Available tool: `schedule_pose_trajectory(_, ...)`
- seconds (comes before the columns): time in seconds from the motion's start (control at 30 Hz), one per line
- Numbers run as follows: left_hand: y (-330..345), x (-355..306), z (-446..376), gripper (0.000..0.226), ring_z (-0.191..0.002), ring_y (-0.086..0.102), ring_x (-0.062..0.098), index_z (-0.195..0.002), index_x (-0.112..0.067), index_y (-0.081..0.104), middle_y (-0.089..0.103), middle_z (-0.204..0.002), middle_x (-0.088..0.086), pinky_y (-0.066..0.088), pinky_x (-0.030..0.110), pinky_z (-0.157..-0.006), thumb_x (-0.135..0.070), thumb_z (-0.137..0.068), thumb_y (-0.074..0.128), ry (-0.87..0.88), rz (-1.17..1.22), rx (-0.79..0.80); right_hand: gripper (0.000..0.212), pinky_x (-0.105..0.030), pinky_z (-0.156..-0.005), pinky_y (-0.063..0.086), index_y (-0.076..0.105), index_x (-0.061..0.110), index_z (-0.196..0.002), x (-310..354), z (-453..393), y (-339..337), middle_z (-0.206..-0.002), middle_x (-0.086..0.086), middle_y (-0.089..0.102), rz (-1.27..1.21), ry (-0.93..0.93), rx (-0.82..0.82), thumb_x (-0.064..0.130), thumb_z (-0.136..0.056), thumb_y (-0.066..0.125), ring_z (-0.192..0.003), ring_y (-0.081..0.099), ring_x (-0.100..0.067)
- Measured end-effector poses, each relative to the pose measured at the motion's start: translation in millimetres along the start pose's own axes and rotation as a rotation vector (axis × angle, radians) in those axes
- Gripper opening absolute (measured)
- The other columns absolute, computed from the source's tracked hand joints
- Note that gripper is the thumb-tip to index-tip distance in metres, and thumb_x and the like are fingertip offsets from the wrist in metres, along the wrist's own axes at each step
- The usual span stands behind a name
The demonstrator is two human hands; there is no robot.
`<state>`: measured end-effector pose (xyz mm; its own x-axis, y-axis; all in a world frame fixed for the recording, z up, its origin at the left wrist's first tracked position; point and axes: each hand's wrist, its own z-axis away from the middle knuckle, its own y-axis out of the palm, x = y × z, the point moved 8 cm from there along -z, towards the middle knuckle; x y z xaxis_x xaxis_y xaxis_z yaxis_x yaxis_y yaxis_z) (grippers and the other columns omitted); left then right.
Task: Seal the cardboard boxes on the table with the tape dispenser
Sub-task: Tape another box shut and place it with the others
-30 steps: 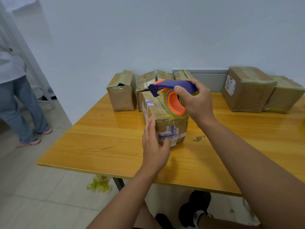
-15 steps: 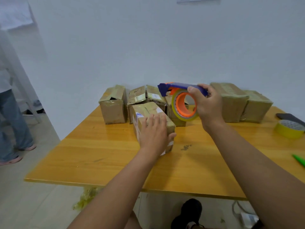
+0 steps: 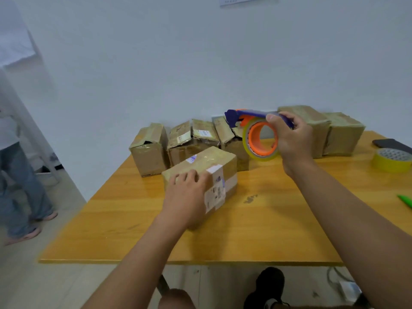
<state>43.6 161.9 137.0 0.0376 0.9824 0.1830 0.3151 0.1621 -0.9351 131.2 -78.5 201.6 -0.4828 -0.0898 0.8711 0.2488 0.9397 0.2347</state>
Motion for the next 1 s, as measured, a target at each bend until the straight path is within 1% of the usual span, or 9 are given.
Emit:
schedule_pose_trajectory(0.13, 5.8, 34.5, 1.8, 0.061, -0.148, 0.015, 0.023, -0.144, -0.021, 0.027, 0.027, -0.156, 0.003, 0.009, 0.045, -0.122, -0.018, -0.090, 0.054, -0.094, -0.062, 0.009, 0.019, -0.016, -0.069, 0.049, 0.065, 0.023, -0.097, -0.6, -0.4, -5.3, -0.090, 0.007, 0.062, -0.018, -0.015, 0.002, 0.030, -0.083, 0.077, -0.080, 0.058, -0.005)
schedule_pose_trajectory(0.23, 5.6, 19.4, -5.0, 0.069, -0.151, 0.000, 0.022, -0.153, -0.021, 0.016, 0.010, -0.164, 0.003, 0.003, 0.040, -0.123, -0.034, -0.094, 0.049, -0.101, 0.169, -0.025, 0.028, -0.015, -0.069, 0.049, 0.065, 0.020, -0.103, -3.1, -0.6, -5.0, -0.095, 0.004, 0.063, -0.019, -0.008, -0.002, 0.033, -0.082, 0.077, -0.084, 0.059, -0.006)
schedule_pose_trajectory(0.37, 9.5, -26.9, -31.8, 0.076, -0.147, 0.018, 0.024, -0.151, -0.029, 0.027, 0.025, -0.160, 0.001, 0.016, 0.042, -0.119, -0.072, -0.090, 0.038, -0.085, 0.266, -0.120, 0.039, -0.027, -0.077, 0.054, 0.066, 0.029, -0.098, -6.8, 1.7, 1.7, -0.101, 0.003, 0.068, 0.022, 0.014, 0.002, 0.053, -0.069, 0.076, -0.093, 0.064, -0.013)
schedule_pose_trajectory(0.47, 19.6, -41.5, -46.6, 0.076, -0.123, 0.047, 0.025, -0.126, -0.022, 0.055, 0.055, -0.132, 0.002, 0.036, 0.040, -0.102, -0.082, -0.082, 0.036, -0.163, 0.186, -0.182, 0.041, -0.031, -0.080, 0.056, 0.065, 0.031, -0.099, -3.7, 5.3, 2.3, -0.101, 0.004, 0.067, 0.055, -0.002, 0.010, 0.055, -0.068, 0.075, -0.094, 0.064, -0.013)
schedule_pose_trajectory(0.53, 18.9, -45.4, -45.2, 0.065, -0.105, 0.054, 0.026, -0.104, -0.019, 0.060, 0.062, -0.112, 0.003, 0.043, 0.040, -0.088, -0.078, -0.082, 0.045, -0.183, 0.186, -0.302, 0.039, -0.031, -0.079, 0.055, 0.065, 0.027, -0.103, -1.8, 5.1, -1.1, -0.098, 0.006, 0.065, 0.051, -0.009, 0.020, 0.048, -0.073, 0.077, -0.091, 0.063, -0.011)
schedule_pose_trajectory(0.63, 16.8, -44.6, -40.8, 0.042, -0.097, 0.055, 0.025, -0.091, -0.019, 0.056, 0.062, -0.101, 0.002, 0.042, 0.042, -0.086, -0.060, -0.081, 0.060, -0.156, 0.271, -0.425, 0.042, -0.039, -0.074, 0.054, 0.065, 0.022, -0.105, -0.5, 2.4, -8.6, -0.093, 0.007, 0.063, 0.026, 0.000, 0.038, 0.045, -0.073, 0.077, -0.085, 0.060, -0.012)
schedule_pose_trajectory(0.8, 17.9, -28.3, -28.6, 0.029, -0.109, 0.054, 0.015, -0.102, -0.021, 0.056, 0.063, -0.109, -0.007, 0.029, 0.036, -0.102, -0.041, -0.081, 0.054, 0.037, 0.533, -0.374, 0.052, -0.045, -0.073, 0.055, 0.066, 0.024, -0.104, -2.4, 2.5, -13.4, -0.095, 0.003, 0.065, 0.024, 0.026, 0.047, 0.056, -0.063, 0.075, -0.085, 0.062, -0.014)
schedule_pose_trajectory(0.9, 16.5, -5.4, -18.1, 0.038, -0.119, 0.051, 0.010, -0.112, -0.020, 0.059, 0.062, -0.121, -0.009, 0.037, 0.038, -0.104, -0.037, -0.080, 0.047, 0.119, 0.694, -0.294, 0.048, -0.045, -0.074, 0.056, 0.065, 0.027, -0.103, -7.5, 5.7, -7.7, -0.100, 0.001, 0.065, 0.028, 0.038, 0.070, 0.054, -0.065, 0.074, -0.091, 0.064, -0.017)
schedule_pose_trajectory(1.0, 20.8, 13.6, -14.4, 0.029, -0.121, 0.049, -0.001, -0.110, -0.022, 0.062, 0.060, -0.125, -0.017, 0.042, 0.034, -0.100, -0.031, -0.086, 0.050, 0.102, 0.874, -0.210, 0.048, -0.043, -0.076, 0.057, 0.065, 0.029, -0.105, -12.9, 11.1, 3.7, -0.103, 0.001, 0.067, 0.027, 0.050, 0.096, 0.055, -0.065, 0.074, -0.097, 0.065, -0.020)
